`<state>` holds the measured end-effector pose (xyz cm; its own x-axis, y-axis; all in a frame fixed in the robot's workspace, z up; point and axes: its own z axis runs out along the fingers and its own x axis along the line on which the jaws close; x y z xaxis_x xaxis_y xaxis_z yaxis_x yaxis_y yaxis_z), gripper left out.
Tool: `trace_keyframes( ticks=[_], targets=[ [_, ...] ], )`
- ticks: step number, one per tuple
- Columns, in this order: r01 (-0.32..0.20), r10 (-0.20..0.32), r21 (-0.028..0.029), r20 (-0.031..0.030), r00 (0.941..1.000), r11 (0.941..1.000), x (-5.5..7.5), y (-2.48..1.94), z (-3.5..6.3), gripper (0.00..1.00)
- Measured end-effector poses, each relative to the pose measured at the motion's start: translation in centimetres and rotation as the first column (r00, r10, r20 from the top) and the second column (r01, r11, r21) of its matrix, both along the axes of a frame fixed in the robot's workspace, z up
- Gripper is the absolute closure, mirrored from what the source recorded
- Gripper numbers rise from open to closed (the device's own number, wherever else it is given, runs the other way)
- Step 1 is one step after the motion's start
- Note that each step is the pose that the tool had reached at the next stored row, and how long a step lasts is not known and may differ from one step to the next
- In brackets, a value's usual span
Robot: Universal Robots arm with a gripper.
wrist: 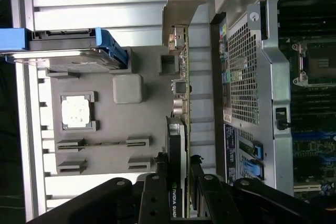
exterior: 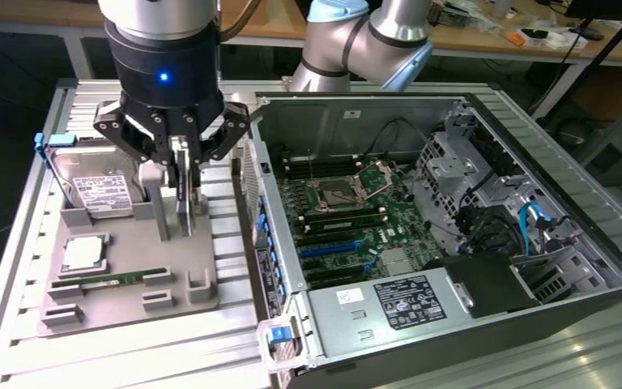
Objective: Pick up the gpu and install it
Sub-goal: 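Pick up the gpu and move the gpu toward the slot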
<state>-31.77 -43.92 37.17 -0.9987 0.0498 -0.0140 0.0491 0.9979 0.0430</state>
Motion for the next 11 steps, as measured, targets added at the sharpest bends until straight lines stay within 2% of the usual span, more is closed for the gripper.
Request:
trace_keyframes(
  ticks=[11],
  targets=[
    [0.000,0.000,0.0001,0.0001,1.0000,1.0000,1.1,0.00,0.81,0.73]
  ],
)
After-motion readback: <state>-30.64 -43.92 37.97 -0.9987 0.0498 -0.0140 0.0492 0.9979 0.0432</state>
